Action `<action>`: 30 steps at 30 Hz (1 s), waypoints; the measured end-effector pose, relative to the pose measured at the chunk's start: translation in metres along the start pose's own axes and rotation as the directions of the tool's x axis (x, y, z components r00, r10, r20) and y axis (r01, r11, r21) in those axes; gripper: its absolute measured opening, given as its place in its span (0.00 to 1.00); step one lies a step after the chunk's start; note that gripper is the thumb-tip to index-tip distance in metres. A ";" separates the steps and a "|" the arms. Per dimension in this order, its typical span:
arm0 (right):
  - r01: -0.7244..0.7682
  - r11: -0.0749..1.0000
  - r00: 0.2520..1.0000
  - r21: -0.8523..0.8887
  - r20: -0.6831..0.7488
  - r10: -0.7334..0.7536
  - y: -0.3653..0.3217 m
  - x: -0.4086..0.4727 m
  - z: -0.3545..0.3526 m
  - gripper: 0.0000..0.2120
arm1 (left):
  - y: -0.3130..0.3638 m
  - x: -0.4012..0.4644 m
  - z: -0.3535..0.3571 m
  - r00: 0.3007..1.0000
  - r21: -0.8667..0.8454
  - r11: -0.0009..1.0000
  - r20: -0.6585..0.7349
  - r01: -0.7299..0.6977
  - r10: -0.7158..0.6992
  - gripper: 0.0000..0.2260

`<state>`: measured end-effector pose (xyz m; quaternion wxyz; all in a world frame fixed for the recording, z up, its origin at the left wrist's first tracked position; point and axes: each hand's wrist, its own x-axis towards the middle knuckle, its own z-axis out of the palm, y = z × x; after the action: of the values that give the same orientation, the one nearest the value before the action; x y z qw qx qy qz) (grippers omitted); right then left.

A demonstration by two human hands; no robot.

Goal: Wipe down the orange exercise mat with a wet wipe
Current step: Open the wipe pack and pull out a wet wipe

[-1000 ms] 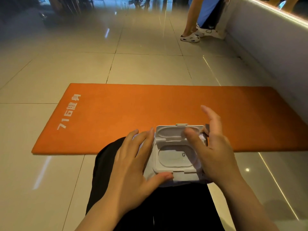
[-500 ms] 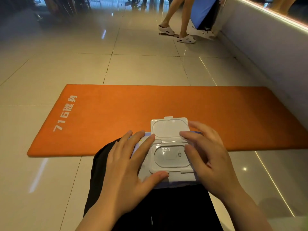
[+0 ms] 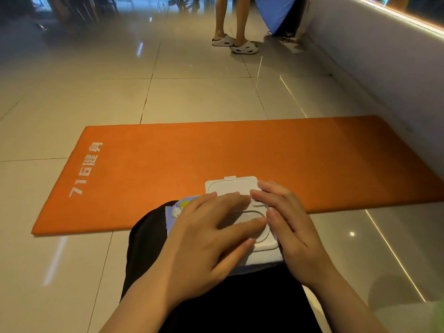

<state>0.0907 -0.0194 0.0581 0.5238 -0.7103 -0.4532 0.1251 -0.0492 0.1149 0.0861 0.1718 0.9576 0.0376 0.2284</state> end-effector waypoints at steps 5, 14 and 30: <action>-0.019 0.998 1.000 0.056 -0.003 0.019 0.005 0.001 0.003 0.17 | -0.002 0.004 -0.002 1.000 -0.050 0.998 0.003 0.023 -0.023 0.11; -0.029 0.997 1.000 0.072 0.010 0.028 0.007 0.002 0.004 0.17 | -0.016 0.025 -0.011 0.992 -0.190 0.980 0.123 0.053 -0.030 0.08; -0.031 0.999 0.999 0.020 -0.007 0.031 0.006 0.004 0.002 0.16 | -0.027 -0.005 -0.001 0.951 -0.513 0.841 -0.135 0.172 -0.277 0.06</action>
<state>0.0945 -0.0151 0.0529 0.5306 -0.7124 -0.4389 0.1353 -0.0544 0.1398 0.0751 0.4322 0.8416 0.1076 0.3055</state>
